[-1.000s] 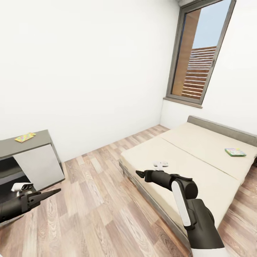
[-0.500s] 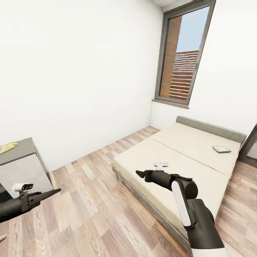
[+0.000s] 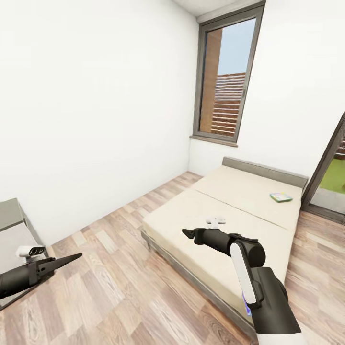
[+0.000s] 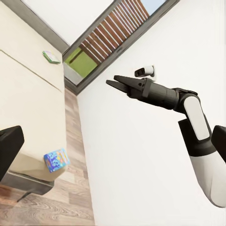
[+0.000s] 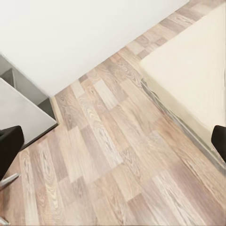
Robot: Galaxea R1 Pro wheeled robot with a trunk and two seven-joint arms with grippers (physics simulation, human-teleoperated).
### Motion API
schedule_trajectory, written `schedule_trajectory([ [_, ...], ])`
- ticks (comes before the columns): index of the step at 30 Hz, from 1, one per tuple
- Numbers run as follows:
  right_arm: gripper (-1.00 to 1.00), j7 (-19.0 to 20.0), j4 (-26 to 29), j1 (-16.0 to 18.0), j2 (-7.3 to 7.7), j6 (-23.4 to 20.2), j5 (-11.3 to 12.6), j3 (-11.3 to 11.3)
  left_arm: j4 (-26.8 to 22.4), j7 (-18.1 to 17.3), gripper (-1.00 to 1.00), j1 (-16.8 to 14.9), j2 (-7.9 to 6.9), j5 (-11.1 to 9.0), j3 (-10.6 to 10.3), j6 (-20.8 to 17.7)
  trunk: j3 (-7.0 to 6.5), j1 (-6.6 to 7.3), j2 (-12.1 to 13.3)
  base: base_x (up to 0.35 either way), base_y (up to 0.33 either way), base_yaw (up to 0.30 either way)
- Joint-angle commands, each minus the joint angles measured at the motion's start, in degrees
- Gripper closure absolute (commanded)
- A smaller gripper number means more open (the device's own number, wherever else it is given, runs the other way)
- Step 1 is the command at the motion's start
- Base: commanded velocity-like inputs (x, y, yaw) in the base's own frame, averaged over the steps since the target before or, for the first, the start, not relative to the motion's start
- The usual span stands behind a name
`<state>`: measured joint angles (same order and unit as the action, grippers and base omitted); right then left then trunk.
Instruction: Put all the toys in the child's room - the three board games (two on the bed and one on the table), the two jigsaw puzzles on the table, and the tennis ball on the table - inside the toy box on the table in the child's room.
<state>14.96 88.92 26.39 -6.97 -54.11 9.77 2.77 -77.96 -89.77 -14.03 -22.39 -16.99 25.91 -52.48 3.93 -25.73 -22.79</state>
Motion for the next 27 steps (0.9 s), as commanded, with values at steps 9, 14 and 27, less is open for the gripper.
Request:
schedule_trajectory([
  [9, -1.0, 0.1, -0.1, 0.1, -0.03, -0.2, 0.1, 0.0, 0.0, -0.2, -1.0, 0.0, -0.02, 0.1, 0.0, -0.6, -0.48, -0.05, -0.1, 0.115, 0.123, -0.213],
  [14, -1.0, 0.0, -0.7, 0.1, -0.05, 0.0, 0.0, 0.0, 0.0, -0.2, -1.0, 0.0, 0.03, 0.1, 0.0, -0.6, -0.83, -0.05, -0.1, 0.116, 0.192, -0.213],
  [27, -1.0, 0.0, -1.0, 0.1, 0.01, 0.6, 0.0, 0.0, 0.0, -0.2, -1.0, 0.0, 0.02, 0.1, 0.0, -0.6, -1.72, -0.05, -0.1, 0.117, 0.03, -0.2],
])
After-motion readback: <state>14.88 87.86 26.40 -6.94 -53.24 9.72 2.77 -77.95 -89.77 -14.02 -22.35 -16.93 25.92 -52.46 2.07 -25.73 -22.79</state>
